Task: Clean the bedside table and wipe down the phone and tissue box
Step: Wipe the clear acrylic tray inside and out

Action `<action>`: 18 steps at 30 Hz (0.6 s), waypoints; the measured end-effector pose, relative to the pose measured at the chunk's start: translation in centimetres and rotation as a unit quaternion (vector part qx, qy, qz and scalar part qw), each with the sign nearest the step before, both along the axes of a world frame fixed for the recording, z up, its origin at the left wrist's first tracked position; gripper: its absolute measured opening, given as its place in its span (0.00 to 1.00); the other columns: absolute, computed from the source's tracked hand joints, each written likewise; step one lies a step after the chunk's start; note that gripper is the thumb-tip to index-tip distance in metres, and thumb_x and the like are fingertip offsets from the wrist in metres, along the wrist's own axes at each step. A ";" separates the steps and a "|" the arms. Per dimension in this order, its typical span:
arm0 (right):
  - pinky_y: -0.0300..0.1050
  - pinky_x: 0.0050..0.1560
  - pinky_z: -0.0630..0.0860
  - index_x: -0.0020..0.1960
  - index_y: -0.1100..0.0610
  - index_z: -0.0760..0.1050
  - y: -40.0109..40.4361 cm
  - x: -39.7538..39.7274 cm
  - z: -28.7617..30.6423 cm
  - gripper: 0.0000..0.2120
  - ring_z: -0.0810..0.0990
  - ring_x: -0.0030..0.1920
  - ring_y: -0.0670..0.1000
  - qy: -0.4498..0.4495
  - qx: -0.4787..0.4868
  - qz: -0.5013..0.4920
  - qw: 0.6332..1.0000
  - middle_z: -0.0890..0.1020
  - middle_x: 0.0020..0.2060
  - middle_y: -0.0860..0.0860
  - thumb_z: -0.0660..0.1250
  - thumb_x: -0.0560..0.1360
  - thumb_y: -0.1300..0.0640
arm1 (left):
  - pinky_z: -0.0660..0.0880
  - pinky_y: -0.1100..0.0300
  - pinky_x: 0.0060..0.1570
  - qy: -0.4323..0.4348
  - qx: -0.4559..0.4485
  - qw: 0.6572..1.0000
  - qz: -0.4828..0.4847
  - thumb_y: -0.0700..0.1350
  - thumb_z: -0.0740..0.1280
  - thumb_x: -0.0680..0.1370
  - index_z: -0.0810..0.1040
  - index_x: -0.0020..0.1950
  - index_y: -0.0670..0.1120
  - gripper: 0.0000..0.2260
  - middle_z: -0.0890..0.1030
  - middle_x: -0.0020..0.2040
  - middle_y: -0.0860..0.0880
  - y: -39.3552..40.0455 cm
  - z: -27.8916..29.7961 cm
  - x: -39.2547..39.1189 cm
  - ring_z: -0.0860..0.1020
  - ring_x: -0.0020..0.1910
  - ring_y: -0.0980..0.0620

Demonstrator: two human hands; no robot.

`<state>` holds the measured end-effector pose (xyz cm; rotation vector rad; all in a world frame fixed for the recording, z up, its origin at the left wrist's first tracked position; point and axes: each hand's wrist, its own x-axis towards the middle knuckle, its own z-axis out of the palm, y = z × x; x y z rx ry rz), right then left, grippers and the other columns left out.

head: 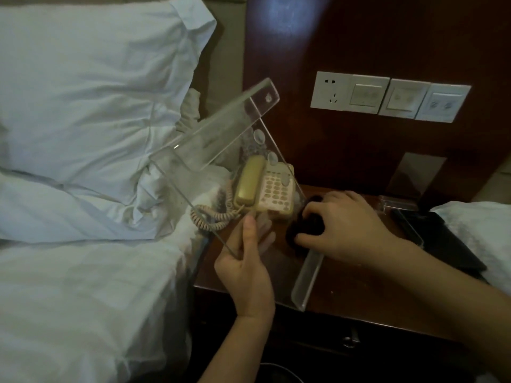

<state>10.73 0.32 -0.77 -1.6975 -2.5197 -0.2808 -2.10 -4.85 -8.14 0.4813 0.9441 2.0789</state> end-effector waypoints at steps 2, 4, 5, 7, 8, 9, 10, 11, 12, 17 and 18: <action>0.48 0.68 0.63 0.55 0.44 0.76 -0.9 -0.7 -0.4 0.19 0.75 0.55 0.47 0.001 -0.014 0.045 0.999 0.77 0.46 0.44 0.61 0.74 0.33 | 0.84 0.56 0.46 -0.004 -0.005 1.000 0.002 0.42 0.67 0.81 0.84 0.53 0.44 0.07 0.88 0.48 0.44 0.1 -0.2 0.0 0.86 0.50 0.47; 0.45 0.67 0.64 0.55 0.45 0.78 -2.9 -1.8 -1.5 0.18 0.75 0.53 0.45 0.007 -0.048 0.093 0.995 0.78 0.46 0.44 0.62 0.74 0.34 | 0.84 0.55 0.47 0.007 -0.014 1.000 0.008 0.42 0.68 0.81 0.85 0.52 0.46 0.06 0.88 0.47 0.45 0.1 -0.5 0.1 0.86 0.50 0.47; 0.44 0.67 0.63 0.56 0.45 0.78 -4.0 -2.3 -2.1 0.19 0.74 0.54 0.45 0.015 -0.058 0.111 0.992 0.79 0.48 0.44 0.61 0.73 0.35 | 0.84 0.56 0.47 0.019 -0.018 1.000 0.013 0.42 0.68 0.81 0.85 0.51 0.46 0.06 0.88 0.47 0.46 0.1 -0.5 0.2 0.87 0.49 0.48; 0.43 0.69 0.62 0.57 0.45 0.77 -5.3 -2.7 -2.9 0.19 0.74 0.56 0.45 0.024 -0.060 0.123 0.990 0.79 0.50 0.44 0.61 0.74 0.36 | 0.84 0.58 0.45 0.035 -0.028 0.999 0.016 0.42 0.68 0.81 0.85 0.52 0.46 0.06 0.88 0.46 0.47 0.1 -0.7 0.4 0.87 0.48 0.49; 0.43 0.70 0.62 0.57 0.45 0.77 -5.3 -2.5 -2.9 0.19 0.74 0.55 0.44 0.022 -0.065 0.120 0.990 0.78 0.49 0.43 0.61 0.73 0.35 | 0.83 0.58 0.45 0.027 -0.032 0.999 0.012 0.43 0.68 0.81 0.85 0.54 0.44 0.07 0.88 0.47 0.47 0.0 -0.6 0.6 0.87 0.48 0.49; 0.43 0.70 0.60 0.55 0.44 0.77 -5.1 -2.2 -2.6 0.19 0.74 0.54 0.43 0.019 -0.069 0.117 0.991 0.77 0.48 0.42 0.61 0.73 0.34 | 0.83 0.58 0.45 0.013 -0.032 0.999 0.003 0.42 0.68 0.81 0.85 0.55 0.43 0.08 0.88 0.47 0.47 -0.1 -0.6 0.7 0.87 0.49 0.49; 0.44 0.71 0.59 0.54 0.44 0.77 -4.6 -1.7 -2.2 0.19 0.74 0.54 0.43 0.013 -0.073 0.113 0.991 0.77 0.47 0.42 0.61 0.72 0.33 | 0.83 0.58 0.46 -0.001 -0.028 1.000 -0.007 0.42 0.67 0.81 0.84 0.57 0.41 0.08 0.88 0.48 0.46 -0.2 -0.4 0.7 0.86 0.50 0.49; 0.45 0.70 0.58 0.54 0.44 0.76 -3.9 -1.3 -1.6 0.19 0.74 0.53 0.43 0.005 -0.073 0.109 0.991 0.76 0.47 0.42 0.62 0.72 0.32 | 0.83 0.58 0.46 -0.009 -0.023 1.000 -0.015 0.41 0.67 0.81 0.84 0.58 0.40 0.09 0.88 0.48 0.46 -0.2 -0.3 0.7 0.86 0.50 0.49; 0.45 0.69 0.59 0.52 0.44 0.76 -3.2 -0.9 -0.9 0.17 0.73 0.52 0.43 0.001 -0.065 0.099 0.993 0.75 0.47 0.42 0.63 0.72 0.33 | 0.83 0.58 0.47 -0.012 -0.017 1.000 -0.020 0.41 0.67 0.81 0.83 0.58 0.39 0.10 0.88 0.48 0.45 -0.2 -0.3 0.7 0.86 0.50 0.48; 0.45 0.58 0.68 0.51 0.46 0.72 0.4 0.8 0.8 0.13 0.69 0.45 0.45 0.031 0.020 0.008 0.999 0.74 0.51 0.45 0.65 0.75 0.37 | 0.84 0.58 0.44 -0.003 -0.006 1.000 -0.012 0.41 0.67 0.81 0.84 0.56 0.39 0.09 0.88 0.47 0.43 0.0 -0.2 0.2 0.87 0.49 0.45; 0.43 0.54 0.68 0.53 0.47 0.72 0.6 0.8 0.7 0.14 0.69 0.45 0.46 0.035 0.009 -0.004 0.999 0.74 0.51 0.46 0.64 0.76 0.38 | 0.83 0.58 0.44 -0.005 -0.006 1.000 -0.012 0.42 0.67 0.81 0.84 0.55 0.41 0.08 0.88 0.47 0.43 0.0 -0.2 0.1 0.87 0.49 0.45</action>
